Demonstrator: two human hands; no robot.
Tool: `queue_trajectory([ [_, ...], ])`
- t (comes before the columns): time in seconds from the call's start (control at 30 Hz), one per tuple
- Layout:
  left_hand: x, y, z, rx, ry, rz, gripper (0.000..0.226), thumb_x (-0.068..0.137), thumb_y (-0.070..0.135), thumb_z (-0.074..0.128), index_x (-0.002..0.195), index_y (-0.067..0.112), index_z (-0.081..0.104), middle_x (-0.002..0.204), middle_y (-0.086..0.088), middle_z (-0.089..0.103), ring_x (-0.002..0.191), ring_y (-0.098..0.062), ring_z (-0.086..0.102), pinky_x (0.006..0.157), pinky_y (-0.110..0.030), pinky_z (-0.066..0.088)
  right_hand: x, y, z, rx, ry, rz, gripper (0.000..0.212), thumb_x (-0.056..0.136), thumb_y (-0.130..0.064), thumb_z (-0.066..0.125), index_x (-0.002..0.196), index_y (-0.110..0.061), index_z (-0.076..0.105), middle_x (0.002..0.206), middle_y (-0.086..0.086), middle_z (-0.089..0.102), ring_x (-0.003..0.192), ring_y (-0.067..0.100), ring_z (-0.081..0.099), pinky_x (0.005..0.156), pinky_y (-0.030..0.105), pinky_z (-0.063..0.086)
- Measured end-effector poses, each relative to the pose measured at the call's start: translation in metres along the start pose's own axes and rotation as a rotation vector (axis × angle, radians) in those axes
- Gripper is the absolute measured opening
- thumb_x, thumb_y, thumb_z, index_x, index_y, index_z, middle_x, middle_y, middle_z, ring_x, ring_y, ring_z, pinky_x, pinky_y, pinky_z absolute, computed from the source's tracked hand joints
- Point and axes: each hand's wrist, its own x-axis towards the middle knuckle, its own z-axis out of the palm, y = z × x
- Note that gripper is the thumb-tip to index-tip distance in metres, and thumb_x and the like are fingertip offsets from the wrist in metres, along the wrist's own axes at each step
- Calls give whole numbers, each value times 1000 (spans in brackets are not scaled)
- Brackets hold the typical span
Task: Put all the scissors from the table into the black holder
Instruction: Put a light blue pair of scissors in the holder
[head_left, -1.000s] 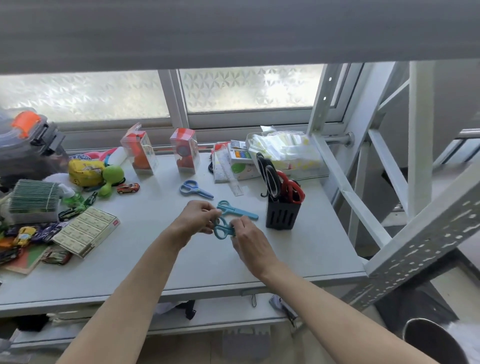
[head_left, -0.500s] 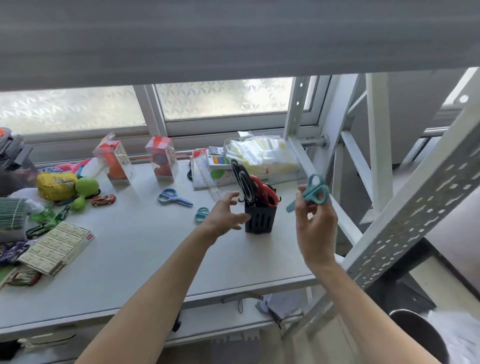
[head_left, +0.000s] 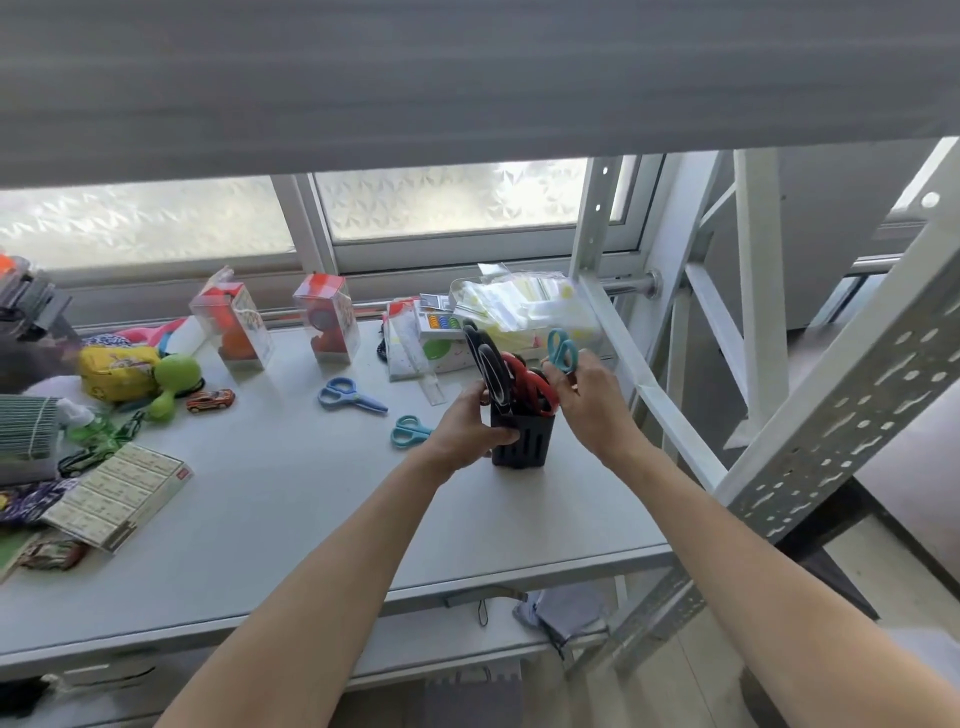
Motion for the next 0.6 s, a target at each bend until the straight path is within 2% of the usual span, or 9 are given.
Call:
queue_trajectory([
  [0.07, -1, 1, 0, -8, 2, -5, 62, 79, 2, 73, 133, 19, 48, 119, 1, 50, 90, -21, 64, 51, -19, 53, -1, 1, 1, 18, -44, 31, 29, 100, -31, 50, 86, -5, 54, 78, 9, 55, 70, 22, 50, 65, 34, 40],
  [0.17, -2, 3, 0, -12, 4, -8, 63, 79, 1, 72, 135, 18, 47, 122, -1, 51, 94, -26, 64, 57, -25, 56, -1, -1, -3, 13, -100, -6, 40, 102, -40, 41, 67, -22, 46, 71, 0, 48, 67, 12, 45, 62, 27, 33],
  [0.2, -2, 4, 0, -12, 4, -9, 63, 79, 0, 72, 135, 17, 48, 122, -1, 51, 94, -26, 64, 58, -26, 57, -2, -2, -5, 3, -113, -38, 46, 102, -45, 35, 62, -23, 44, 69, -1, 48, 68, 11, 44, 63, 26, 32],
  [0.27, -3, 5, 0, -12, 5, -13, 63, 79, 0, 72, 135, 16, 47, 124, -2, 51, 97, -27, 63, 58, -27, 57, -4, -1, -5, 2, -116, -75, 60, 99, -54, 24, 60, -15, 46, 65, -2, 46, 69, 11, 44, 64, 26, 31],
  [0.37, -4, 4, 0, -11, 5, -6, 63, 79, 0, 71, 135, 16, 47, 131, -6, 52, 102, -29, 63, 59, -27, 57, -6, 2, -3, 7, -85, -80, 68, 99, -53, 22, 68, -2, 54, 64, 0, 47, 73, 20, 47, 67, 33, 35],
  [0.47, -4, 1, -3, -10, -6, -6, 64, 80, 0, 70, 138, 15, 46, 136, -9, 50, 104, -32, 64, 64, -30, 60, -8, 2, -1, 2, -46, -67, 58, 104, -40, 29, 82, 0, 64, 79, 11, 58, 85, 28, 54, 80, 43, 44],
  [0.53, -4, -3, -8, -7, -25, -11, 69, 81, 1, 70, 142, 17, 42, 139, -8, 48, 99, -30, 65, 63, -28, 60, -10, -5, -2, 25, 40, -60, 49, 105, -34, 34, 94, -1, 67, 94, 11, 62, 94, 29, 57, 85, 42, 46],
  [0.6, -4, -11, -16, 8, -15, -24, 74, 82, 2, 70, 147, 17, 38, 140, -6, 47, 91, -25, 64, 59, -23, 56, -14, -18, -4, 54, 199, -107, 37, 105, -28, 38, 99, -5, 68, 98, 2, 61, 94, 23, 58, 84, 36, 47],
])
